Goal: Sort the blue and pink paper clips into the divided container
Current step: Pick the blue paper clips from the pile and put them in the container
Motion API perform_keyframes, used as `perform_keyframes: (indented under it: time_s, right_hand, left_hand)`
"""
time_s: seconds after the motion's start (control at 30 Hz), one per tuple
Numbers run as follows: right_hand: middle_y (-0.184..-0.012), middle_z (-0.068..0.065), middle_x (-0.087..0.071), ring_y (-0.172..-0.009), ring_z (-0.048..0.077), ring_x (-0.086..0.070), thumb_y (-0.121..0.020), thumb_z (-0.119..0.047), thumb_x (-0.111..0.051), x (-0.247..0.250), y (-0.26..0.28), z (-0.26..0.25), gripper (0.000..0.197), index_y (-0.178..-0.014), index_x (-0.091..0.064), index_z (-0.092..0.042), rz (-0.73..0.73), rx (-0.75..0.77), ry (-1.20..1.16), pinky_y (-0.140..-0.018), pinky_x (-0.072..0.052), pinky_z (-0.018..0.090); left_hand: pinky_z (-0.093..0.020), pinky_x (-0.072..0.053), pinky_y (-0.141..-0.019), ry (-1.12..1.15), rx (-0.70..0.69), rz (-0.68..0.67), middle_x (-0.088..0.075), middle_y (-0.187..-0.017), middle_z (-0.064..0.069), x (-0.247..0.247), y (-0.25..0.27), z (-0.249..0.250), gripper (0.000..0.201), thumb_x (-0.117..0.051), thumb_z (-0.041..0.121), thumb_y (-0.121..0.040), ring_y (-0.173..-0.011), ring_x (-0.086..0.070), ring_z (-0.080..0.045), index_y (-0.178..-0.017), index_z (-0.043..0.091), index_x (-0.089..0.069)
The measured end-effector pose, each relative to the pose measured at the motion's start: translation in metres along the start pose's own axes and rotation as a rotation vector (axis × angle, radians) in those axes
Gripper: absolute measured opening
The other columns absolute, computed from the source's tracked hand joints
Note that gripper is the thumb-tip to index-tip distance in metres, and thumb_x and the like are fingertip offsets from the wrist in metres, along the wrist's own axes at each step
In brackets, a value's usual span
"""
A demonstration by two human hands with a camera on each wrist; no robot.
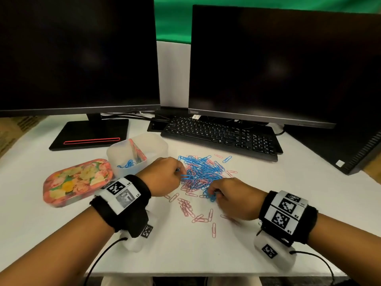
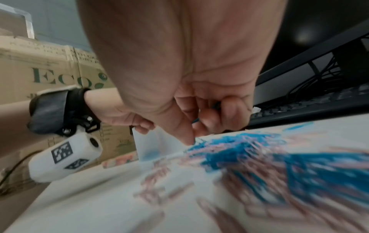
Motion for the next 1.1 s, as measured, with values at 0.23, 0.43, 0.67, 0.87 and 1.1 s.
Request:
perform_keyframes:
  time_s: [0.23,0.43,0.67,0.87,1.1]
  right_hand:
    - [-0.079,-0.015,-0.056,-0.071,0.000,-0.051,-0.097,-0.015,-0.042,0.046,-0.030,-0.045,0.023,-0.083,-0.057,-0.026,0.082,0.093,-0.088,-0.066,-0.040,0.021]
    - [-0.094,-0.007,-0.065,-0.081,0.010,-0.053,-0.094,-0.012,-0.046,0.062,-0.081,-0.110,0.028,-0.105,-0.072,-0.014,0.058,0.165,-0.040,-0.071,-0.038,0.017]
    - [-0.095,0.010,-0.067,-0.088,0.030,-0.064,-0.086,-0.015,-0.056,0.056,-0.125,-0.156,0.016,-0.094,-0.067,-0.007,0.122,0.112,0.122,-0.079,-0.057,0.034]
    - [-0.072,0.003,-0.052,-0.073,0.022,-0.055,-0.088,-0.010,-0.059,0.058,-0.132,-0.180,0.010,-0.096,-0.065,-0.007,0.104,0.152,0.238,-0.046,-0.040,0.024]
    - [-0.109,0.010,-0.067,-0.095,0.025,-0.065,-0.089,-0.006,-0.055,0.059,-0.139,-0.186,0.029,-0.116,-0.064,-0.008,0.115,0.204,0.112,-0.075,-0.055,0.030]
  left_hand:
    - [-0.025,-0.044,-0.072,-0.016,0.125,0.167,-0.063,-0.090,0.005,0.077,0.010,-0.032,0.030,-0.045,0.010,-0.095,-0.087,-0.061,-0.017,-0.097,0.021,-0.073]
    - [-0.031,-0.053,-0.069,-0.286,0.304,0.041,-0.070,-0.093,-0.005,0.105,0.012,-0.064,0.025,-0.049,0.012,-0.089,-0.084,-0.064,-0.024,-0.093,0.014,-0.074]
    - [-0.025,-0.049,-0.070,-0.409,0.322,0.007,-0.068,-0.108,-0.003,0.101,0.004,-0.072,0.028,-0.055,0.011,-0.085,-0.086,-0.061,-0.019,-0.105,0.018,-0.073]
    - [-0.025,-0.046,-0.067,-0.346,0.327,0.084,-0.063,-0.096,0.000,0.102,-0.001,-0.078,0.031,-0.058,0.003,-0.080,-0.084,-0.059,-0.018,-0.103,0.020,-0.069]
    - [-0.025,-0.047,-0.065,-0.309,0.338,0.156,-0.061,-0.090,0.002,0.109,0.003,-0.080,0.023,-0.057,0.003,-0.077,-0.080,-0.059,-0.017,-0.086,0.024,-0.059]
Point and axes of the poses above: each hand's wrist, its own y-axis away from the middle knuckle, its own x-axis out of the back of the hand, z = x × y, the point moved 2 cm from there along -y, towards the middle knuckle
